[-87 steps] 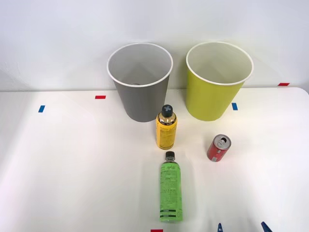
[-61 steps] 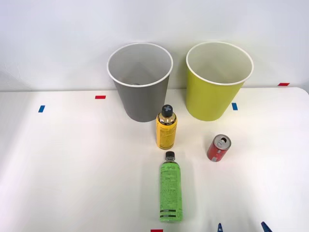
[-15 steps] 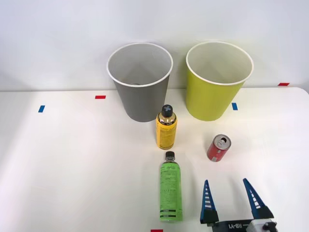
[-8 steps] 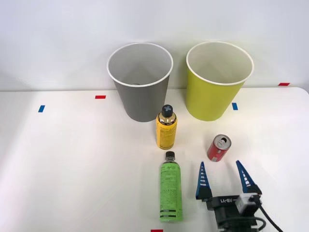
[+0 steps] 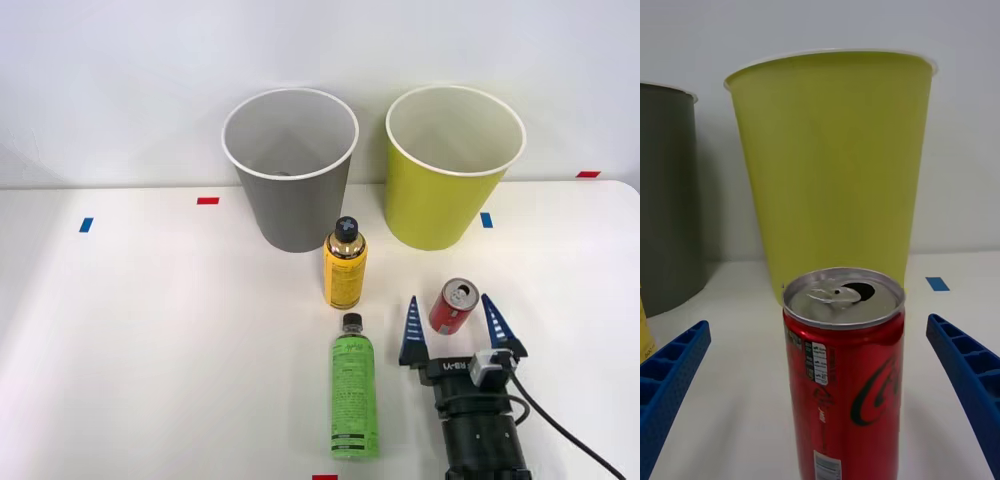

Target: Put cans in the gray bin, plastic bottles in the light green bin

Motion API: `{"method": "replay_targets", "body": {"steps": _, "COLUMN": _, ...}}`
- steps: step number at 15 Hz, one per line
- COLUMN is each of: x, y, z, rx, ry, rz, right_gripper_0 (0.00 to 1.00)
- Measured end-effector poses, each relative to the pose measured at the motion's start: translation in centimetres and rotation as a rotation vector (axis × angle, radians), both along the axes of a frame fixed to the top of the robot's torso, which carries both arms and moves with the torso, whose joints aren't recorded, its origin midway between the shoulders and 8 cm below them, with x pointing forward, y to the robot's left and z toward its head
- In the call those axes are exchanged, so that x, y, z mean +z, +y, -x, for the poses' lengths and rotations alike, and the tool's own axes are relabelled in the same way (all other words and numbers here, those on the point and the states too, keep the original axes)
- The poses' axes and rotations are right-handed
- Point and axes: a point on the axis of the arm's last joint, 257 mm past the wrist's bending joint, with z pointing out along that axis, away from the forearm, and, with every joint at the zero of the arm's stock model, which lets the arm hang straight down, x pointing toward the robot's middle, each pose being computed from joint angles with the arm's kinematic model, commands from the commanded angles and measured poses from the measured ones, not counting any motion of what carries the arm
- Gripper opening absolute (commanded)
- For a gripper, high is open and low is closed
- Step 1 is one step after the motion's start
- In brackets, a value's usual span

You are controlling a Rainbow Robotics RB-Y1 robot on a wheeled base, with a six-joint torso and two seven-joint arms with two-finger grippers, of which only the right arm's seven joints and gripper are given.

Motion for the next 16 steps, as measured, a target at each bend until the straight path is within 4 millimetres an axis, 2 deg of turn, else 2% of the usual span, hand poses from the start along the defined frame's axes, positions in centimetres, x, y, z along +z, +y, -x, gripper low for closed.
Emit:
{"method": "replay_targets", "body": {"steps": 3, "x": 0.1, "y": -0.2, "z": -1.2, "rx": -0.004, "ry": 0.015, "rz": 0.017, "right_gripper_0": 1.0}}
{"method": "replay_targets", "body": {"steps": 7, "x": -0.2, "y": -1.5, "z": -2.1, "rx": -0.025, "ry": 0.038, "rz": 0.044, "right_gripper_0": 1.0}}
{"method": "replay_targets", "body": {"steps": 8, "x": -0.2, "y": -1.6, "z": -2.2, "rx": -0.026, "ry": 0.038, "rz": 0.045, "right_gripper_0": 0.95}}
{"method": "replay_targets", "body": {"steps": 10, "x": -0.2, "y": -1.5, "z": -2.2, "rx": -0.026, "ry": 0.038, "rz": 0.044, "right_gripper_0": 0.3}}
{"method": "replay_targets", "body": {"steps": 11, "x": -0.2, "y": -1.5, "z": -2.2, "rx": -0.026, "ry": 0.038, "rz": 0.044, "right_gripper_0": 0.21}}
{"method": "replay_targets", "body": {"steps": 16, "x": -0.1, "y": -1.4, "z": -2.2, "rx": -0.024, "ry": 0.037, "rz": 0.041, "right_gripper_0": 0.17}}
